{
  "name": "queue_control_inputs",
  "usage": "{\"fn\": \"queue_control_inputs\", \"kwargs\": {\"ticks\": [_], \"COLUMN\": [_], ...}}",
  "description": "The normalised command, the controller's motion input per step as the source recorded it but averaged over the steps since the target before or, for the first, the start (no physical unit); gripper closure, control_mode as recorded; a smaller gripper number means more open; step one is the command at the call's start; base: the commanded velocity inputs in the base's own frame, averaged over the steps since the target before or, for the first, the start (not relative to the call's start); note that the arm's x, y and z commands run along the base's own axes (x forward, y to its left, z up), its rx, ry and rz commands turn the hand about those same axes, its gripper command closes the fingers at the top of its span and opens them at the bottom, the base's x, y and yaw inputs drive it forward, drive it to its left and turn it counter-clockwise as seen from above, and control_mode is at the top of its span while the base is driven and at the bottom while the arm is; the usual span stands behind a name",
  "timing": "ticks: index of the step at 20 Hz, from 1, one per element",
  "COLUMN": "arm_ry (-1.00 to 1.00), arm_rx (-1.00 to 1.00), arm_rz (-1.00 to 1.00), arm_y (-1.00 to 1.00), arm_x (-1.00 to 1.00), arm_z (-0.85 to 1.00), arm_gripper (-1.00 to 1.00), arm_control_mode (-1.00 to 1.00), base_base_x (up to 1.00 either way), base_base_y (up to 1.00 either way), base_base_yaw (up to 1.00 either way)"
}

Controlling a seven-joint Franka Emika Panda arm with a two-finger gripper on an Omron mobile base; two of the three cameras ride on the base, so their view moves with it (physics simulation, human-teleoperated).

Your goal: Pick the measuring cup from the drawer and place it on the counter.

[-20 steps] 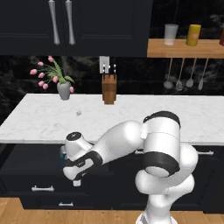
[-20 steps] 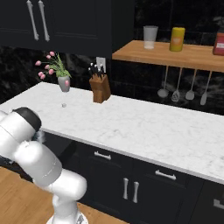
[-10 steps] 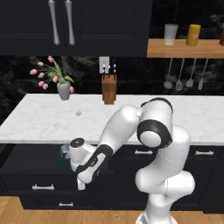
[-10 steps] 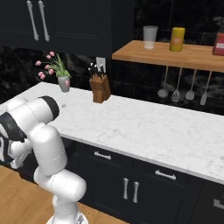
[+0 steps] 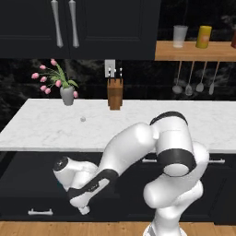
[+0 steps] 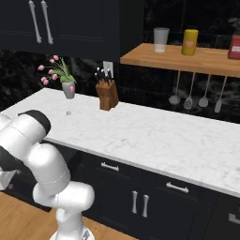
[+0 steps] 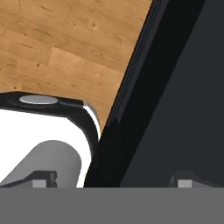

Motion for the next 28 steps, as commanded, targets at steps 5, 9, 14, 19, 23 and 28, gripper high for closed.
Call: {"fn": "queue_control_inputs", "kwargs": {"ticks": [5,9,14,19,23,28], "arm_ry": [-0.07,-0.01,-0.05,0.02,0.08,0.16], "arm_rx": [-0.04,-0.06,-0.01,-0.08,-0.03,-0.08], "arm_rz": [0.18,0.06,0.04,0.15,0.30,0.43], "arm_y": [-0.47,-0.04,0.15,0.60,0.47,0.19], "arm_x": [-1.00,-1.00,-0.58,0.35,0.87,0.65], "arm_z": [0.00,0.52,1.00,1.00,1.00,0.84], "arm_gripper": [-1.00,-1.00,-1.00,-1.00,-1.00,-1.00], "arm_control_mode": [-1.00,-1.00,-1.00,-1.00,-1.00,-1.00], "base_base_x": [0.00,0.00,0.00,0.00,0.00,0.00], "base_base_y": [0.00,0.00,0.00,0.00,0.00,0.00], "base_base_yaw": [0.00,0.00,0.00,0.00,0.00,0.00]}}
